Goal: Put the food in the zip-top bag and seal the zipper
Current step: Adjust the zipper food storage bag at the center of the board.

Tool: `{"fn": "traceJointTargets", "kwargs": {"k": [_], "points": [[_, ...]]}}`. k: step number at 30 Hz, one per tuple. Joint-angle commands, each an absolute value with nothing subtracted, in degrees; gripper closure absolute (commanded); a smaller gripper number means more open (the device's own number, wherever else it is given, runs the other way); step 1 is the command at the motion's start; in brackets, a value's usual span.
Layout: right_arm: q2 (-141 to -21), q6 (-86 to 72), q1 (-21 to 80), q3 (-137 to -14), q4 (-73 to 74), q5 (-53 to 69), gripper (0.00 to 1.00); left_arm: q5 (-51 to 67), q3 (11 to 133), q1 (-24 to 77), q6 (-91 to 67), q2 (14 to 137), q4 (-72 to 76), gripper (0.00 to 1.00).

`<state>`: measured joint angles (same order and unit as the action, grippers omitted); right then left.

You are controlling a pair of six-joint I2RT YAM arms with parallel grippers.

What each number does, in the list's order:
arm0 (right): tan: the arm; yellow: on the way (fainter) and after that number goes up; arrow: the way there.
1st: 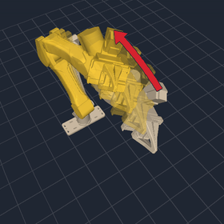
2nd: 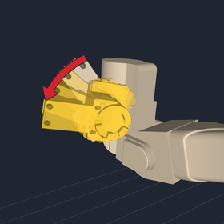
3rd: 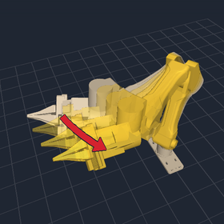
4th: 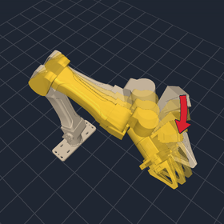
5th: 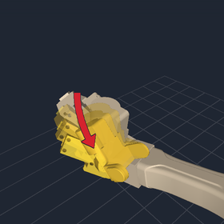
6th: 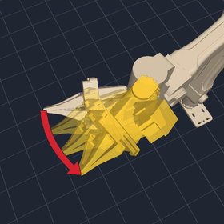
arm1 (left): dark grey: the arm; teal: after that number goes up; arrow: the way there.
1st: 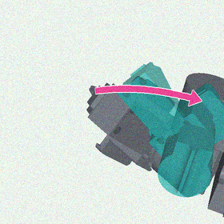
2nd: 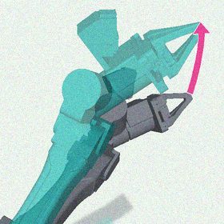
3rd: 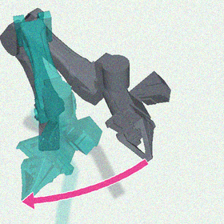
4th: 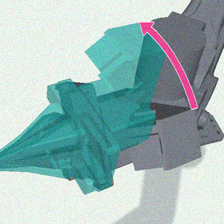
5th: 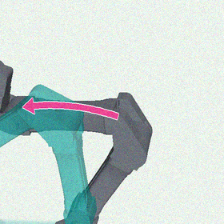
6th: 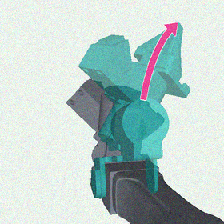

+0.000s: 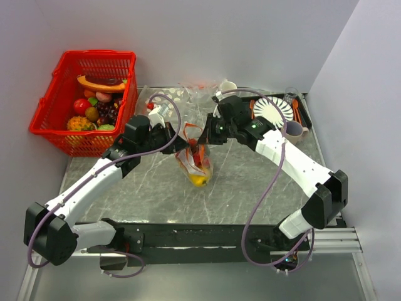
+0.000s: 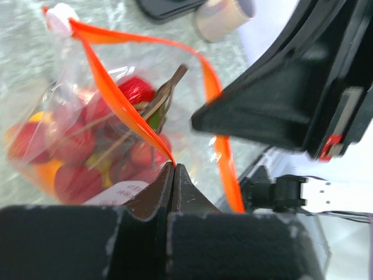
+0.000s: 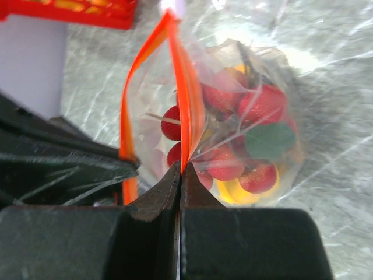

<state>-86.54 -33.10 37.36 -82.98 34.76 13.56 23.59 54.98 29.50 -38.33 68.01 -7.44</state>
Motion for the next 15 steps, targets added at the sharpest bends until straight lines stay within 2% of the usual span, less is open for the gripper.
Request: {"fn": "traceJointTargets", "kwargs": {"k": [1,5,11,12,13,15], "points": [[-89.8,-30.6,37.3,-90.4,39.5,4.6,1.00,17.6,58.4,29.2,-33.7,64.6,-12.3,0.99],[-92.1,-29.1,37.3,-94.1,42.9,1.7,1.00,13.7,59.3,28.0,-31.7,62.8,-16.8,0.99],[-91.0,-32.2,38.0,-92.7,39.8,5.4,1.00,17.4,56.5,27.2,-32.1,61.4,-13.6,0.99],[-90.4,-32.4,38.1,-92.2,39.4,5.7,0.98,18.3,55.3,27.2,-32.1,61.1,-12.9,0.99],[-90.2,-32.6,38.1,-91.8,38.4,6.1,0.88,18.9,54.5,27.2,-32.2,60.5,-11.8,0.99],[-89.3,-32.9,38.1,-91.2,37.6,6.6,0.77,19.6,53.0,27.2,-31.7,59.9,-10.1,0.99]]}}
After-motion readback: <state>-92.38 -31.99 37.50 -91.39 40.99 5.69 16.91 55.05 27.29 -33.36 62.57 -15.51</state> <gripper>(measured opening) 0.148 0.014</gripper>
